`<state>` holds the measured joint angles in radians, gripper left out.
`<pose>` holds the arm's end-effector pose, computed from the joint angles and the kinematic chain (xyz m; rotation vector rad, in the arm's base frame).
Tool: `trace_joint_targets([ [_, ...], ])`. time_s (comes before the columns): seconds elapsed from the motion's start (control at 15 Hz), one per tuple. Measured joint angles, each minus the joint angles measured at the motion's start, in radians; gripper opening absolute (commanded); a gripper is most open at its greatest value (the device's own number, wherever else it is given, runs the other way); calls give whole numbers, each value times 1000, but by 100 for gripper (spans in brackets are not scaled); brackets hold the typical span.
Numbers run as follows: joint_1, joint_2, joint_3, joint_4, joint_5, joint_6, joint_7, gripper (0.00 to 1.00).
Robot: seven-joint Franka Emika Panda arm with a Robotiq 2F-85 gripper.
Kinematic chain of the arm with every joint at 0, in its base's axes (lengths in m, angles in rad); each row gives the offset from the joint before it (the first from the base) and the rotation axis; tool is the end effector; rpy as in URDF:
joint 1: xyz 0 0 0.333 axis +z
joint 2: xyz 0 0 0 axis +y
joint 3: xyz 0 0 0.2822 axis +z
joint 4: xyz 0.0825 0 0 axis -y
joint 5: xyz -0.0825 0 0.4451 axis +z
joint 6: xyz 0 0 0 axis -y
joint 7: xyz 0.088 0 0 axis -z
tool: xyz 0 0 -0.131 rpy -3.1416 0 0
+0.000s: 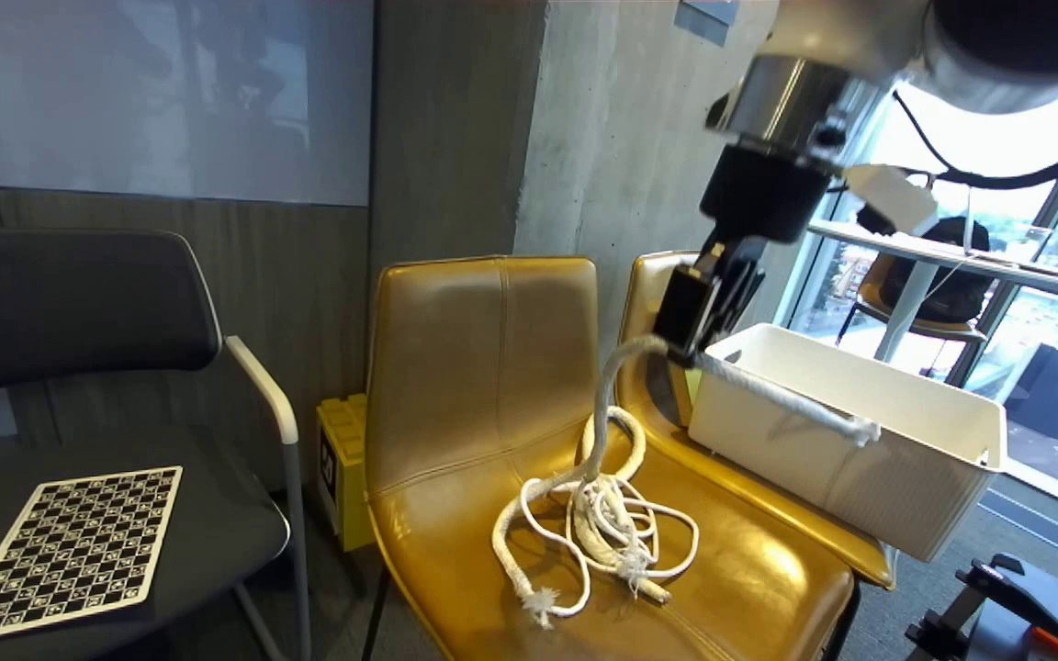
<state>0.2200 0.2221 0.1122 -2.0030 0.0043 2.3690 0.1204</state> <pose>0.6164 0.2126 0.2685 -3.0590 -0.3137 -0.2085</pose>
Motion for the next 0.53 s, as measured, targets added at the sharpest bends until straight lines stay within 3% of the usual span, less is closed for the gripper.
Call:
trace_joint_targets([
  [0.53,-118,-182,-26,260,102,-230,-1,4],
])
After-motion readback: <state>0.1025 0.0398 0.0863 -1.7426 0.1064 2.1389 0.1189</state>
